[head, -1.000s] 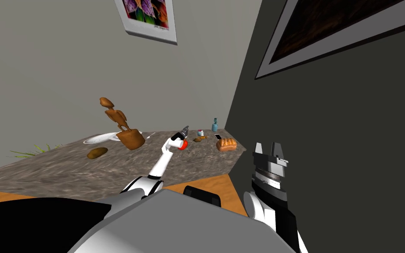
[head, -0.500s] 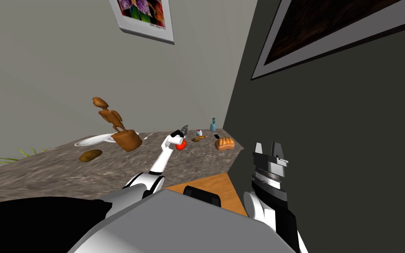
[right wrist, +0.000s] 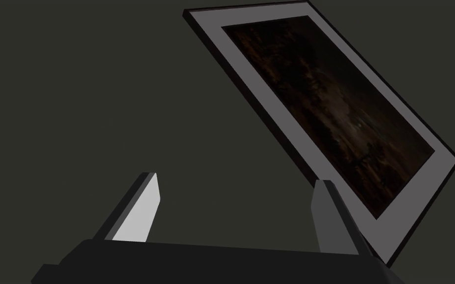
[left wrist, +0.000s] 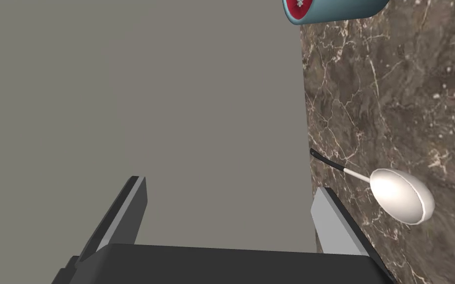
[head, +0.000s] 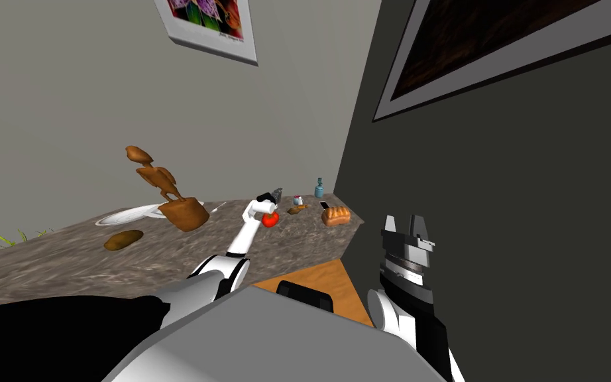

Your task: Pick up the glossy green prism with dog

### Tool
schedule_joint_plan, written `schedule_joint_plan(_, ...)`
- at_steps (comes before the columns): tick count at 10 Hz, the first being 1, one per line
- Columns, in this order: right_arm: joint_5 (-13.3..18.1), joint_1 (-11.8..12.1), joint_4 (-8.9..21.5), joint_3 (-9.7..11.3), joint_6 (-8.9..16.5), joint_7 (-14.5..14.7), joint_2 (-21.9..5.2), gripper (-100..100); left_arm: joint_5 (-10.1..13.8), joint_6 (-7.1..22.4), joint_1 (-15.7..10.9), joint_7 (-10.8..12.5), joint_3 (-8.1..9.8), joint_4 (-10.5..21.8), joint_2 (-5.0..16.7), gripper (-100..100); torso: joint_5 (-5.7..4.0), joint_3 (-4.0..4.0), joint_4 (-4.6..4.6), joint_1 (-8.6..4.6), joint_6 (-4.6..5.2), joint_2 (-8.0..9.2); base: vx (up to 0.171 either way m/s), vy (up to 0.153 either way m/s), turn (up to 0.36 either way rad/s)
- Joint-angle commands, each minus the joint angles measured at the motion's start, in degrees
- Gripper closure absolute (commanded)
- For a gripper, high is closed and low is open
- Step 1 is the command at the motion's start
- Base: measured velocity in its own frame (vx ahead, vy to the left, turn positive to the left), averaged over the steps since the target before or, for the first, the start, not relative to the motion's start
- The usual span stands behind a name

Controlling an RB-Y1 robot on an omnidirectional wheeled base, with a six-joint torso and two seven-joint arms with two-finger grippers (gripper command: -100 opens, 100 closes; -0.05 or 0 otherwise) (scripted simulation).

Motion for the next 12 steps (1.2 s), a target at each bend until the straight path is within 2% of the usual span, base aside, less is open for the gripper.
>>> schedule_joint_plan(1, 0.0, 0.0, 0.0, 0.0, 0.0, 0.0, 0.0, 0, 0.0, 2.4, -0.6, 0.2, 0.37, 0.1, 0.1, -100, 0.0, 0.0, 0.0, 0.0, 0.0, 0.0, -0.001, -0.007, -0.04)
schedule_joint_plan(4, 0.0, 0.0, 0.0, 0.0, 0.0, 0.0, 0.0, 0, 0.3, 7.2, -2.9, 1.1, 1.79, 1.2, 1.1, -100, 0.0, -0.01, -0.01, 0.0, -0.02, -0.01, 0.002, -0.013, -0.071)
schedule_joint_plan(12, 0.0, 0.0, 0.0, 0.0, 0.0, 0.0, 0.0, 0, 0.4, 19.2, -6.5, 3.5, 4.1, 4.4, 2.9, -100, 0.0, -0.03, -0.02, -0.02, -0.02, -0.04, 0.008, -0.017, -0.051)
